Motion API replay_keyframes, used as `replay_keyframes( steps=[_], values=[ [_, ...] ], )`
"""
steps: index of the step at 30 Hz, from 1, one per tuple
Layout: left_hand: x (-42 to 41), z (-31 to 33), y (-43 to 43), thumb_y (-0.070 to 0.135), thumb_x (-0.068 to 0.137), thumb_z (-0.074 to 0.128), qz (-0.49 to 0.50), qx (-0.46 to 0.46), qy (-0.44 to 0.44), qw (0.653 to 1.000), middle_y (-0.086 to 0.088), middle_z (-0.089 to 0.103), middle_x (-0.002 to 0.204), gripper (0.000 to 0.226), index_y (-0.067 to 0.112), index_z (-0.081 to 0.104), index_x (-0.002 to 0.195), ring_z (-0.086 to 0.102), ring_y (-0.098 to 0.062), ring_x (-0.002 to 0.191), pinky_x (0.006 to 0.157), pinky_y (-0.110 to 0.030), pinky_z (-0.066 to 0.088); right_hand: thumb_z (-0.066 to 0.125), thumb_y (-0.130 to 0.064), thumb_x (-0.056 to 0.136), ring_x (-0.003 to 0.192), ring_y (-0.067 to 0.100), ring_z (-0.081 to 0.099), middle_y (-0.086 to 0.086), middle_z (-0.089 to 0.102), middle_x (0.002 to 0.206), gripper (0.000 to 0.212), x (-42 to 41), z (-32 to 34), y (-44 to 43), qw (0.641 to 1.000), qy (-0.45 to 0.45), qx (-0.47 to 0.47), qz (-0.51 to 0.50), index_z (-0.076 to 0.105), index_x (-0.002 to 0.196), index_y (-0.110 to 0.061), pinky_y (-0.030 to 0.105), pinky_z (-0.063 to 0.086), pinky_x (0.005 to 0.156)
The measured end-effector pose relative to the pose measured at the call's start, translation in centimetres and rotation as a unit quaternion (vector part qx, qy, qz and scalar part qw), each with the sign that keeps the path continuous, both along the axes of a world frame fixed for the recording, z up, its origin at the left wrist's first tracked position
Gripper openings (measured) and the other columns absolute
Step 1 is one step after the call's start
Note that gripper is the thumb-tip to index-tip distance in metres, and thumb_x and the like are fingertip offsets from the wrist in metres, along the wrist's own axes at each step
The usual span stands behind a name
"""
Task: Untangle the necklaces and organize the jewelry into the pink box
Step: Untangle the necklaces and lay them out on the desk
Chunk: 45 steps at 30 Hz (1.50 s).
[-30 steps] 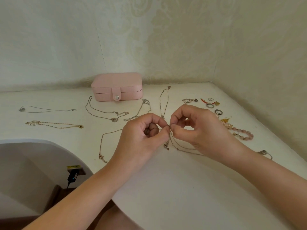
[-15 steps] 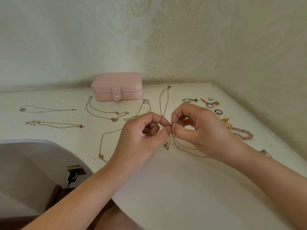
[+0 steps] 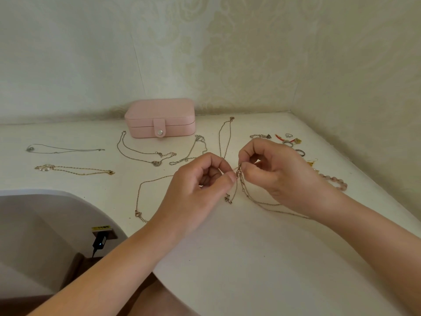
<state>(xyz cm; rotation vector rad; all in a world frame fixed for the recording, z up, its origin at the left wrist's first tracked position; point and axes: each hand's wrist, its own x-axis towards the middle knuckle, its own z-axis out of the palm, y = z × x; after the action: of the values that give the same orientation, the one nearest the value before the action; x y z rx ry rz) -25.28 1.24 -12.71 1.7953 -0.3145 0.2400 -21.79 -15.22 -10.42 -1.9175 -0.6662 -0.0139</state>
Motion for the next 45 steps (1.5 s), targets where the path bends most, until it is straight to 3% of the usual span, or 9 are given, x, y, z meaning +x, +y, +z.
replay_keyframes(
  steps=[3, 6, 10, 17, 23, 27, 35, 39, 45],
  values=[
    [-0.03, 0.08, -0.04, 0.027, 0.076, 0.075, 0.009, -0.019, -0.006, 1.0, 0.007, 0.042, 0.058, 0.008, 0.024, 0.069, 0.08, 0.039, -0.004, 0.054, 0.052, -0.01, 0.033, 0.059, -0.015, 0.084, 0.063, 0.001, 0.049, -0.021, 0.056, 0.07, 0.015, -0.15, -0.09, 0.15, 0.999, -0.035, -0.033, -0.003, 0.056, 0.074, -0.025, 0.01, 0.036, 0.056],
    [0.03, 0.02, -0.01, 0.015, 0.078, 0.075, 0.031, -0.017, -0.025, 0.999, 0.009, 0.035, 0.054, 0.007, 0.02, 0.071, 0.076, 0.031, -0.004, 0.05, 0.049, -0.009, 0.029, 0.06, -0.018, 0.082, 0.073, 0.004, 0.053, -0.016, 0.058, 0.075, 0.014, -0.29, -0.12, 0.22, 0.995, -0.068, -0.065, -0.011, 0.055, 0.074, -0.029, 0.019, 0.044, 0.065],
    [0.23, -0.2, -0.04, 0.023, 0.07, 0.074, 0.034, -0.007, -0.026, 0.999, 0.007, 0.036, 0.054, 0.007, 0.019, 0.068, 0.068, 0.031, -0.006, 0.05, 0.049, -0.011, 0.029, 0.063, -0.021, 0.082, 0.076, 0.007, 0.054, -0.011, 0.057, 0.076, 0.015, -0.3, -0.31, 0.32, 0.992, -0.096, -0.087, -0.011, 0.054, 0.074, -0.03, 0.026, 0.047, 0.072],
    [0.14, -0.36, -0.13, 0.01, 0.075, 0.069, 0.016, 0.009, -0.001, 1.0, 0.014, 0.041, 0.049, 0.019, 0.021, 0.06, 0.062, 0.036, -0.003, 0.05, 0.05, -0.01, 0.032, 0.057, -0.023, 0.079, 0.058, 0.007, 0.046, -0.019, 0.055, 0.066, 0.007, -0.08, 0.2, 0.09, 0.999, -0.031, -0.031, -0.028, 0.056, 0.073, -0.025, 0.02, 0.037, 0.054],
    [0.28, -0.32, -0.01, 0.021, 0.074, 0.078, 0.018, -0.013, -0.016, 1.0, 0.005, 0.035, 0.056, 0.008, 0.023, 0.071, 0.078, 0.031, -0.007, 0.052, 0.049, -0.011, 0.029, 0.061, -0.016, 0.085, 0.055, 0.009, 0.044, -0.015, 0.056, 0.064, 0.015, -0.05, 0.07, -0.08, 1.0, -0.01, -0.028, 0.005, 0.058, 0.073, -0.024, 0.02, 0.034, 0.05],
    [0.26, -0.23, -0.01, 0.017, 0.074, 0.079, 0.028, -0.008, -0.033, 0.999, 0.006, 0.033, 0.054, 0.01, 0.021, 0.07, 0.073, 0.029, -0.006, 0.05, 0.048, -0.01, 0.028, 0.061, -0.03, 0.08, 0.061, 0.002, 0.048, -0.019, 0.056, 0.067, 0.01, -0.18, 0.15, 0.17, 0.997, -0.046, -0.058, -0.005, 0.056, 0.071, -0.03, 0.012, 0.037, 0.056],
    [0.22, -0.1, -0.02, 0.026, 0.072, 0.068, 0.001, -0.002, -0.011, 1.0, 0.007, 0.038, 0.056, 0.007, 0.02, 0.067, 0.071, 0.034, -0.007, 0.054, 0.051, -0.011, 0.031, 0.058, -0.027, 0.08, 0.076, 0.002, 0.052, -0.016, 0.053, 0.076, 0.013, -0.47, 0.17, 0.06, 0.983, -0.131, -0.126, -0.019, 0.049, 0.074, -0.034, 0.013, 0.042, 0.068],
    [0.21, -0.02, -0.01, 0.029, 0.07, 0.069, 0.014, -0.008, -0.014, 1.0, 0.01, 0.035, 0.054, 0.008, 0.021, 0.068, 0.068, 0.031, -0.004, 0.052, 0.049, -0.01, 0.028, 0.063, -0.014, 0.081, 0.075, 0.003, 0.052, -0.015, 0.054, 0.075, 0.019, -0.69, 0.44, 0.02, 0.985, -0.122, -0.125, -0.003, 0.052, 0.074, -0.028, 0.016, 0.043, 0.069],
    [0.19, -0.06, -0.15, 0.025, 0.067, 0.069, 0.042, 0.018, -0.031, 0.998, 0.012, 0.033, 0.054, 0.005, 0.022, 0.065, 0.068, 0.029, -0.005, 0.051, 0.048, -0.013, 0.027, 0.06, -0.015, 0.08, 0.079, 0.008, 0.052, -0.012, 0.053, 0.079, 0.011, -0.89, 0.47, 0.1, 0.982, -0.113, -0.149, -0.008, 0.053, 0.077, -0.023, 0.016, 0.043, 0.068]
  ],
)
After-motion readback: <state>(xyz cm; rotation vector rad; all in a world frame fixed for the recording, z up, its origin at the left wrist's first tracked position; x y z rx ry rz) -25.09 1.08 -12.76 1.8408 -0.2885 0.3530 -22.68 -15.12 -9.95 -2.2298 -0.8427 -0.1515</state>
